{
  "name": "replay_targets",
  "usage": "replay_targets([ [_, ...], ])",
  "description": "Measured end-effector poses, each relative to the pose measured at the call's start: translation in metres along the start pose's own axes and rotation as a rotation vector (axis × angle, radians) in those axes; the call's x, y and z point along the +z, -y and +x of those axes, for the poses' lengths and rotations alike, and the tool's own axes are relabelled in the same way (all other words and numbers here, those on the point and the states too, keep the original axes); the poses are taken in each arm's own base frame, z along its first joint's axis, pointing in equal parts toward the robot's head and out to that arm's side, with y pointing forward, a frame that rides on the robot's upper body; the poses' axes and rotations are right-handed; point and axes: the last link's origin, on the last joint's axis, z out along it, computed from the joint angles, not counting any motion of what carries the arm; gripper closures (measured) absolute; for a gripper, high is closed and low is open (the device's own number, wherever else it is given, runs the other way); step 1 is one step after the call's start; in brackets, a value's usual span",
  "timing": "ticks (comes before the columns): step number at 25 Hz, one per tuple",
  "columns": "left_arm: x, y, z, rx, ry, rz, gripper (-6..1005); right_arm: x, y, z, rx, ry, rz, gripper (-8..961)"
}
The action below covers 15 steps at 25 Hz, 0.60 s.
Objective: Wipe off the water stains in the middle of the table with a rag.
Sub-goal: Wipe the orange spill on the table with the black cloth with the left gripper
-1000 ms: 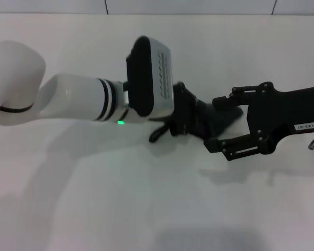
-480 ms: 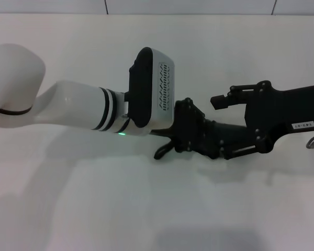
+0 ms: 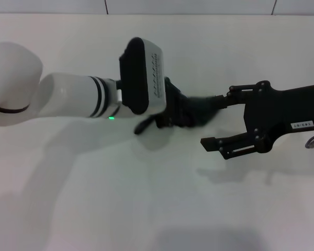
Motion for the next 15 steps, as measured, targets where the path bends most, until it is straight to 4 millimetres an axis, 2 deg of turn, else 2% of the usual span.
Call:
replay_targets([
  [3,-0.003,0.011,-0.009,-0.010,0.046,0.061,894,0.000,0.000,0.000,0.000,0.000,-0.001,112],
  [8,-0.008,0.023,-0.014,-0.025,0.056,0.114,891,0.000,0.000,0.000,0.001,-0.001,-0.001,112],
  [15,-0.004,0.015,0.000,0.010,0.004,0.050,887,0.000,0.000,0.001,0.002,-0.002,-0.001,111],
])
